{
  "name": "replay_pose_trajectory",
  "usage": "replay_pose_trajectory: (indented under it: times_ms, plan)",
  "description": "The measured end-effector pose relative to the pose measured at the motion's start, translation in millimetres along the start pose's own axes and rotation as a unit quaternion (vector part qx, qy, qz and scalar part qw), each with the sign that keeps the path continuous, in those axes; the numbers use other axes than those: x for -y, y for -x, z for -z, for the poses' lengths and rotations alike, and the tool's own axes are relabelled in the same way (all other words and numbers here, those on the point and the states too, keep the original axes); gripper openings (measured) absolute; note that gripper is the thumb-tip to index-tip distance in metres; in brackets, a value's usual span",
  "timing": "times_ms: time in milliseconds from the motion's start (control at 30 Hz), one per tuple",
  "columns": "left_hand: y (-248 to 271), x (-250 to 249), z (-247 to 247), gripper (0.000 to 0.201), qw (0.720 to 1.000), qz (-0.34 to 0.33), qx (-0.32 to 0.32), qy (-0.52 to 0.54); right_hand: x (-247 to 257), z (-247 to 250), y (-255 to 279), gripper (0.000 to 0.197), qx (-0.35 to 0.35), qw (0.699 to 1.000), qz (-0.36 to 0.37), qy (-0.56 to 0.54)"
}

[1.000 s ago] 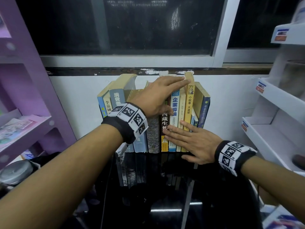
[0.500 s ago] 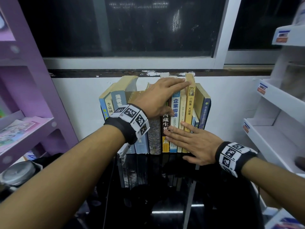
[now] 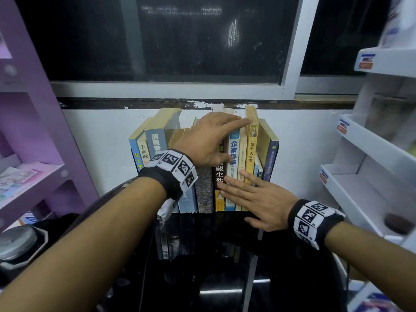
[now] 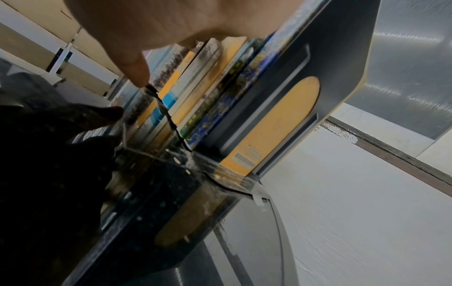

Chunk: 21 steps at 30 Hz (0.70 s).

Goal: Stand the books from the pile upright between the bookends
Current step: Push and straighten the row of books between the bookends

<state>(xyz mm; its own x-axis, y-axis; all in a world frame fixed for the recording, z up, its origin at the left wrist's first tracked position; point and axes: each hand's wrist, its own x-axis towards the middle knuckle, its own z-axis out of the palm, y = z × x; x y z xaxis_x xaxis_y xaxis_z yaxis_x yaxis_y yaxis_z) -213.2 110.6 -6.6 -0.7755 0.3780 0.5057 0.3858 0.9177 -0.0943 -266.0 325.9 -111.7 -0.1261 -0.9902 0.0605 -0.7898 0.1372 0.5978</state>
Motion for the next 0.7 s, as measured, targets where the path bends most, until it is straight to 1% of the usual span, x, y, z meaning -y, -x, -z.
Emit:
replay_pose_trajectory:
  times_ms: [67,133,267,400,467,567,633,700]
  plan:
    - [1,-2,1,0.094,1.0,0.007,-0.003,0.002,5,4,0,0.085,-0.005,1.0,0.002,-0.005]
    - [1,-5,3,0.089,1.0,0.022,-0.001,0.018,13,8,-3,0.084,-0.014,1.0,0.021,-0.005]
    - [1,-10,10,0.073,0.997,0.047,0.003,0.065,25,16,-22,0.084,-0.032,0.998,0.046,-0.015]
    - [3,-5,20,0.061,0.997,0.032,-0.01,0.071,34,17,-46,0.084,-0.027,0.998,0.057,-0.008]
    - [8,1,25,0.059,0.996,0.043,-0.012,0.077,36,14,-54,0.085,-0.019,0.999,0.047,-0.006]
    - [19,11,22,0.065,0.991,0.076,0.034,0.101,35,9,-60,0.086,-0.011,1.0,0.029,-0.002]
    - [25,15,17,0.07,0.987,0.079,0.054,0.129,33,6,-61,0.087,-0.01,0.999,0.031,0.001]
    - [25,18,14,0.068,0.986,0.074,0.051,0.143,31,4,-63,0.086,-0.013,0.999,0.033,0.006]
